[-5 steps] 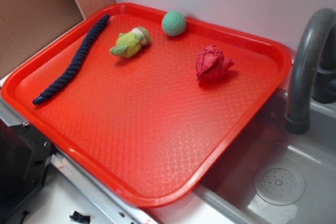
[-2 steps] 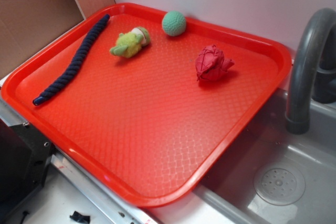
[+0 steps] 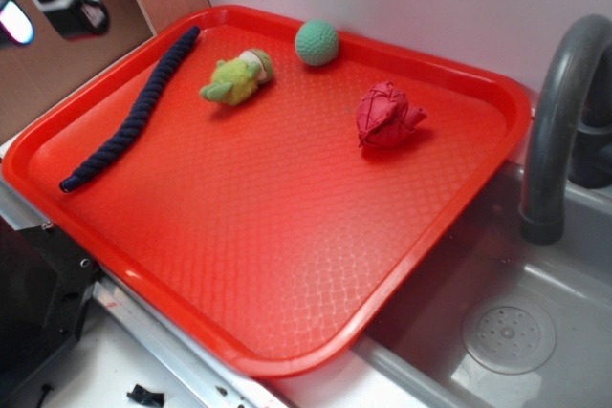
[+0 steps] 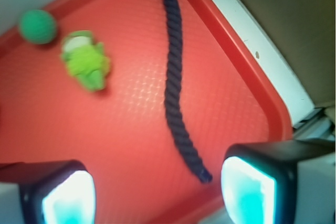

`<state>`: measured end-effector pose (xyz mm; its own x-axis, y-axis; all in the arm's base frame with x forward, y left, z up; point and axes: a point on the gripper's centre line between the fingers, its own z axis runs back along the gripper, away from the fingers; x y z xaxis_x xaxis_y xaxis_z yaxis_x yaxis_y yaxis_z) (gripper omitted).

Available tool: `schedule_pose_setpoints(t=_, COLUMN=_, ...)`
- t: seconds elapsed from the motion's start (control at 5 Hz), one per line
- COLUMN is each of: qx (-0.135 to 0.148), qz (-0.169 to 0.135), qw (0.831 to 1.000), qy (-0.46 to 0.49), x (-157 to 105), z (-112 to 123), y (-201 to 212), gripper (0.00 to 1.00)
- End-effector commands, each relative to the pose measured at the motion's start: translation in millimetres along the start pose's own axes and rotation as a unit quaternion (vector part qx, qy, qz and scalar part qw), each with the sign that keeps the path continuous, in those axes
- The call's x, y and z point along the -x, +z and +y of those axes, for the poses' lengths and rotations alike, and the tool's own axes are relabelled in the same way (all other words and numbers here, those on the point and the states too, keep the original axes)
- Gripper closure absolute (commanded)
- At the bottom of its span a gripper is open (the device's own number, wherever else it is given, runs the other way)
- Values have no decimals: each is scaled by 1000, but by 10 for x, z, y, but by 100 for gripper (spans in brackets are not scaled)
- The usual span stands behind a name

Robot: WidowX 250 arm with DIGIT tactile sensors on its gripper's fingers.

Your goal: Grab the blue rope.

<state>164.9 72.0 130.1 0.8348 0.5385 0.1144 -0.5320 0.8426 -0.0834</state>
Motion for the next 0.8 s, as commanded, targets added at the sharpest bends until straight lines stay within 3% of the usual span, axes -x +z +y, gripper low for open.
schedule_pose_setpoints(t=0.0, qx=-5, qz=-9, qw=1000, qy=19, x=-113, z=215, y=-521, gripper=0)
schedule_pose_setpoints(t=0.2, qx=-8, qz=5, qw=1000, qy=14, x=-101, z=227, y=-741, gripper=0)
schedule_pose_setpoints(t=0.4, qx=23, qz=39, qw=999, qy=1, x=-78, z=192, y=-1033, gripper=0)
schedule_pose_setpoints(t=0.6, qx=-3, qz=48, qw=999, qy=-14, x=-63, z=175, y=-1184, gripper=0)
